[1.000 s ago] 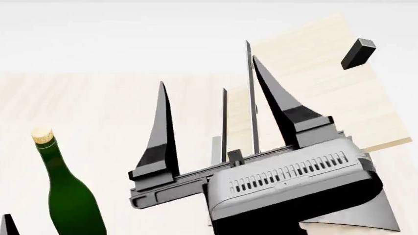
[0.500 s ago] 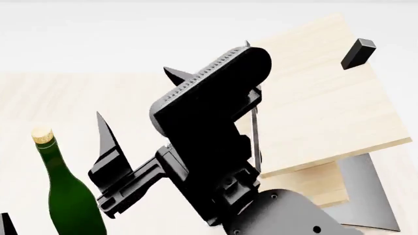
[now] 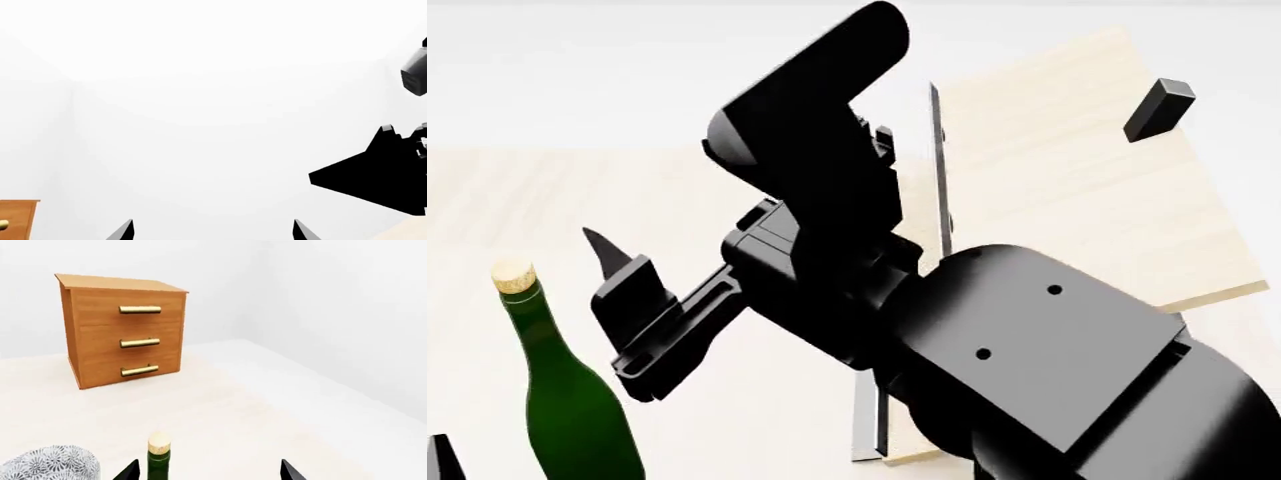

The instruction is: Put the wine bottle on the wine rack.

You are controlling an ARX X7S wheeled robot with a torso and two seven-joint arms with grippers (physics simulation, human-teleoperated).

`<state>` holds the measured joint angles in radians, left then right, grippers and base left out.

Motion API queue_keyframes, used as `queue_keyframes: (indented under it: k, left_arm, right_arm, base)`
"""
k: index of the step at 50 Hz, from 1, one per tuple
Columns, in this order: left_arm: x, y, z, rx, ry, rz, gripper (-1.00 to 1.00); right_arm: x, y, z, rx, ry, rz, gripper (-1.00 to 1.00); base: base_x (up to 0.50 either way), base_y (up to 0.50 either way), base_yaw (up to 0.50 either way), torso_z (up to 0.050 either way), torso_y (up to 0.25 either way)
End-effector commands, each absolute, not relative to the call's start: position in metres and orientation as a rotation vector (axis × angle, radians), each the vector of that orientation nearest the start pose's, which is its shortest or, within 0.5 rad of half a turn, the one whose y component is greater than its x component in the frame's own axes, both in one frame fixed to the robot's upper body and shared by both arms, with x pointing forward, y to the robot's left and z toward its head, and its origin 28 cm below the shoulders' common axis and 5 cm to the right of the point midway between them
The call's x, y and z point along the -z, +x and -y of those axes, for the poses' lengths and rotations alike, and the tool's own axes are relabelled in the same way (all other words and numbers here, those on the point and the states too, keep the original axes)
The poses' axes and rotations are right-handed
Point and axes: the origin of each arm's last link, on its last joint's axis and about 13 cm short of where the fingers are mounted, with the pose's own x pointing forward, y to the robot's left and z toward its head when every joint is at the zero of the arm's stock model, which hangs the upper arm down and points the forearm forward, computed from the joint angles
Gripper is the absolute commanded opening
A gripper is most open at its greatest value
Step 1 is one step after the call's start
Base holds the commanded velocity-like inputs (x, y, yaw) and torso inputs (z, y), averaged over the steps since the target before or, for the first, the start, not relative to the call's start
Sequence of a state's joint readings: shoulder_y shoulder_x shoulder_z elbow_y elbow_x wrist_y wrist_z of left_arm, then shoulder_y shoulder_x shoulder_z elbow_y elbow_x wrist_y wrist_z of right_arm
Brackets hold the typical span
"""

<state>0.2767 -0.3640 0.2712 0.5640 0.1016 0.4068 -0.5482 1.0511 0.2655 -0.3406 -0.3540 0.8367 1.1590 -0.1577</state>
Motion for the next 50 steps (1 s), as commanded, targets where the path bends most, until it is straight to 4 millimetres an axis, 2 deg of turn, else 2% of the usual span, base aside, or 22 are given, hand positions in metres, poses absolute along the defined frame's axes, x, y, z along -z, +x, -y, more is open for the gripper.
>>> queue_keyframes:
  k: [1,12,39,50]
  left_arm:
    - [-0.102,0.136,-0.202,-0.079,0.053,0.683,1.00]
    - [-0.102,0.136,-0.202,-0.078,0.051,0.683,1.00]
    - [-0.101,0.137,-0.201,-0.075,0.052,0.674,1.00]
    - [-0.101,0.137,-0.201,-0.073,0.051,0.673,1.00]
  right_arm:
    - [-0.272,0.301,0.056,-1.052,-0.106,-0.083,1.00]
    - [-0.269,0.302,0.053,-1.107,-0.068,-0.121,1.00]
    - [-0.237,0.334,0.026,-1.139,0.040,-0.256,1.00]
    - [-0.224,0.334,0.018,-1.132,-0.003,-0.279,1.00]
  base:
    - [0.00,0.00,0.00,0.000,0.000]
    - [0.00,0.00,0.00,0.000,0.000]
    - [0.00,0.00,0.00,0.000,0.000]
    - [0.00,0.00,0.00,0.000,0.000]
